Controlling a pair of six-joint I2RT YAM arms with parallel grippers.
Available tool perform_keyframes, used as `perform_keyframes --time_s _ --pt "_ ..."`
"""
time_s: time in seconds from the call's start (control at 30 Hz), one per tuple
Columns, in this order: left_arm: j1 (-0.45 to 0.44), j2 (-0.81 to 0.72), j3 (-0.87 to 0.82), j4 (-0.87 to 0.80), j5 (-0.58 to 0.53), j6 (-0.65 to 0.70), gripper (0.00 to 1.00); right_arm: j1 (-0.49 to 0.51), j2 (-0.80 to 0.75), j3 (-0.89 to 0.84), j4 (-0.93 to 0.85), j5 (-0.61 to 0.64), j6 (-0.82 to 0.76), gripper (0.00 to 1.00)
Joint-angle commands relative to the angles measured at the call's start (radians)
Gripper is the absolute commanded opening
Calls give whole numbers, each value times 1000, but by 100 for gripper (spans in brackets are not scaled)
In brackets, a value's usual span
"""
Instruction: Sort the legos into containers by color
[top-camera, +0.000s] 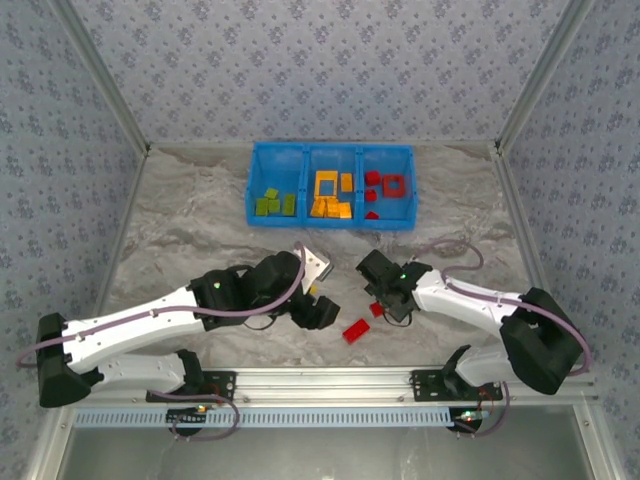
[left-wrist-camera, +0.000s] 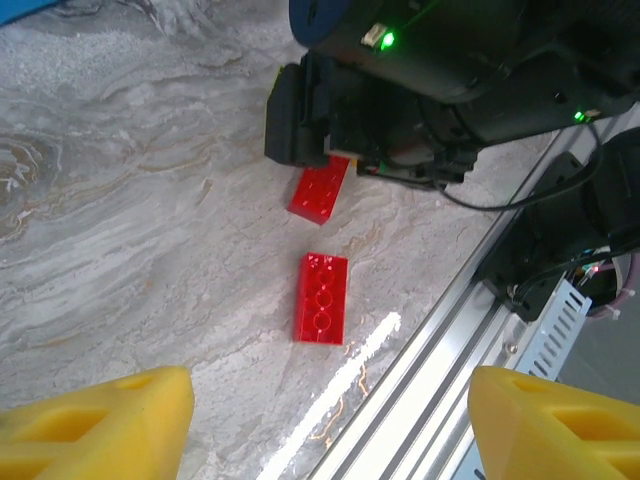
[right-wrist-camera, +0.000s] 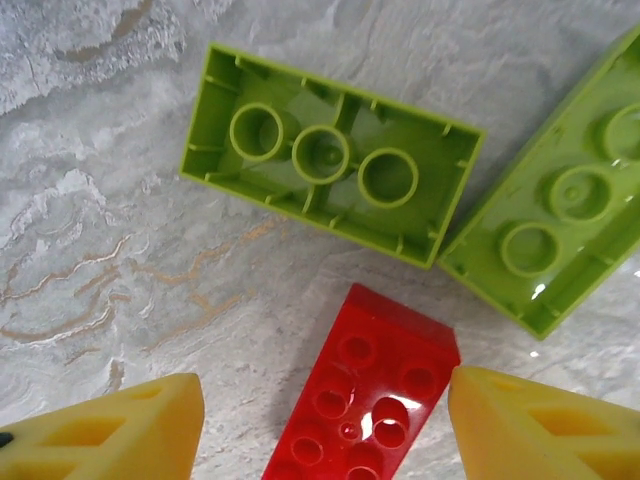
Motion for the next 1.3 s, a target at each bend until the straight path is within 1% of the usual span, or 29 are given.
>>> perform_keyframes --time_s 0.0,0.13,0.27,0.3,0.47,0.57,0.63,0.73,0.77,0.83,0.87,0.93,1.03,1.13,1.27 --pt "-11 -17 7 24 -38 -21 73 -6 14 -30 13 -39 75 63" --pt "-14 -15 15 26 -45 -20 72 -8 31 -45 28 -53 99 58" --pt "-13 -14 22 19 -52 -18 72 -8 47 -45 41 -58 111 57" --pt "-14 -14 24 16 -54 -18 72 -7 53 -43 45 -58 110 55" --pt "-15 -22 24 12 -62 -21 71 0 77 -35 55 -50 128 41" --pt "-15 -29 32 9 -68 -23 71 14 57 -7 39 -2 97 27" --pt "-16 -32 54 5 -74 -26 71 31 41 74 -37 64 21 23" --pt "-16 -24 98 0 -93 -26 71 47 15 211 -179 197 -106 22" --pt "-16 -18 117 -4 -104 -26 71 42 10 247 -207 233 -153 22" --pt "-16 5 160 -10 -133 -17 72 -15 13 323 -226 276 -314 22" --pt "-16 16 177 -10 -149 -15 72 -46 25 359 -223 284 -390 22" --pt "-12 43 215 -6 -181 -10 72 -112 70 435 -185 299 -600 22" --pt "7 77 253 27 -202 -13 72 -196 183 572 -142 294 -819 23" --pt "32 118 301 36 -202 -21 72 -268 317 691 -109 256 -954 23" --pt "41 160 338 61 -197 -26 72 -328 500 831 -111 243 -1038 23"
